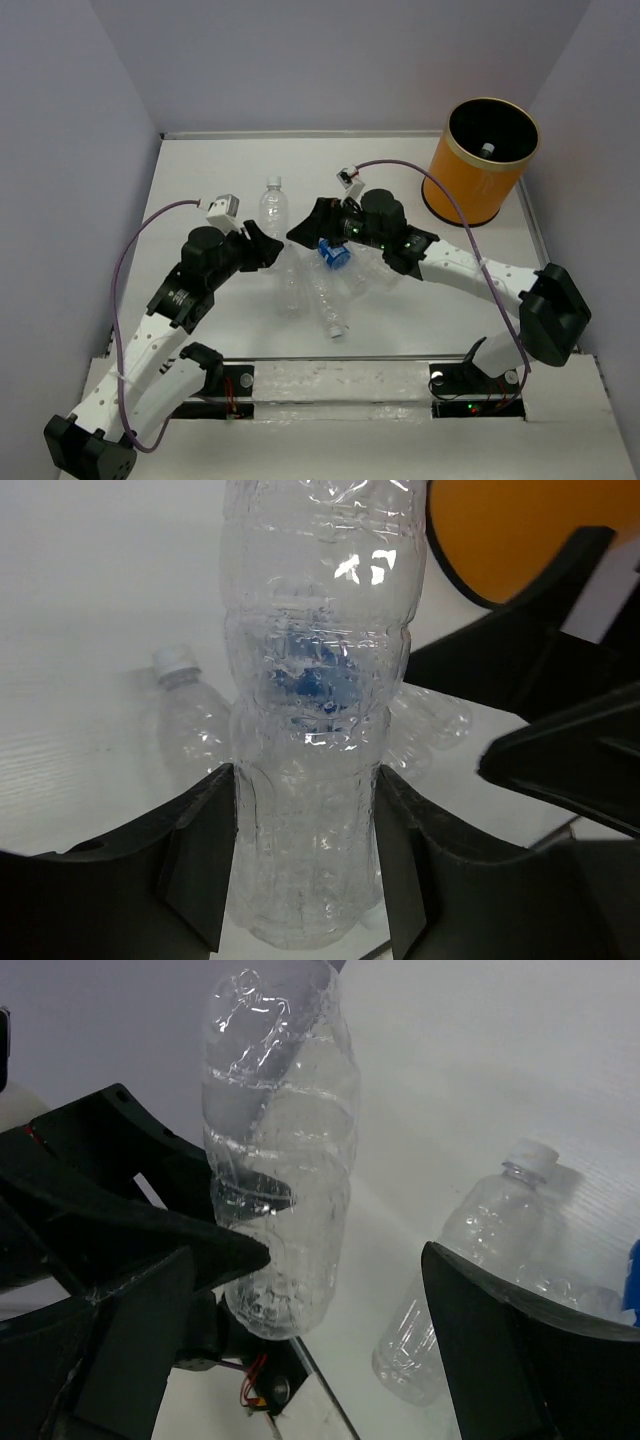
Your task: Put the plastic bottles in the bin
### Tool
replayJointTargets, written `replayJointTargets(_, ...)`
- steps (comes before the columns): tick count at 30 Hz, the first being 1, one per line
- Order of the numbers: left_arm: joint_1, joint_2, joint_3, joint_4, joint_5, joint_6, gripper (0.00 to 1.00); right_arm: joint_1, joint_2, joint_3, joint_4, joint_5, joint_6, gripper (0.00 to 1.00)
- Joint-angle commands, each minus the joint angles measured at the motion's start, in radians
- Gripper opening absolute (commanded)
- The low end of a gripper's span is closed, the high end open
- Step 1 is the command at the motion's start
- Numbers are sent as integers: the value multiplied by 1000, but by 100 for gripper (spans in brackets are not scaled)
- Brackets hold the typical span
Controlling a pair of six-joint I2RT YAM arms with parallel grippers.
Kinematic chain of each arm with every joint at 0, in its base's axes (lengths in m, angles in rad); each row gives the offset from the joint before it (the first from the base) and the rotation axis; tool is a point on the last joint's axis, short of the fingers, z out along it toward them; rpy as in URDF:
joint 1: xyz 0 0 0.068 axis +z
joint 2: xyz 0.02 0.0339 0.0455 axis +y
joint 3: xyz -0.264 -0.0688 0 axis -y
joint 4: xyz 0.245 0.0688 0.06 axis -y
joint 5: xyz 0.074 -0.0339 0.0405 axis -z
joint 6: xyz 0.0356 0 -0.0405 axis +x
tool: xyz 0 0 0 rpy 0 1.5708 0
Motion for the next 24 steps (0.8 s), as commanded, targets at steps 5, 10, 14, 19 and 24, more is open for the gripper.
replayJointTargets(5,-4,-49,-47,164,325,79,51,31,45,108,69,-22,27,100)
replayJointTargets(10,-4,-42,-56,167,414,95,50,31,75,140,57,-11,12,100)
replayJointTargets(14,-4,-49,-61,163,437,92,56,31,91,151,58,24,9,84)
replayJointTargets(19,-6,-67,-58,134,388,76,99,19,17,163,6,206,-66,41)
replayJointTargets(24,-6,-88,-96,126,284,-2,99,-180,-84,235,-66,280,-117,35)
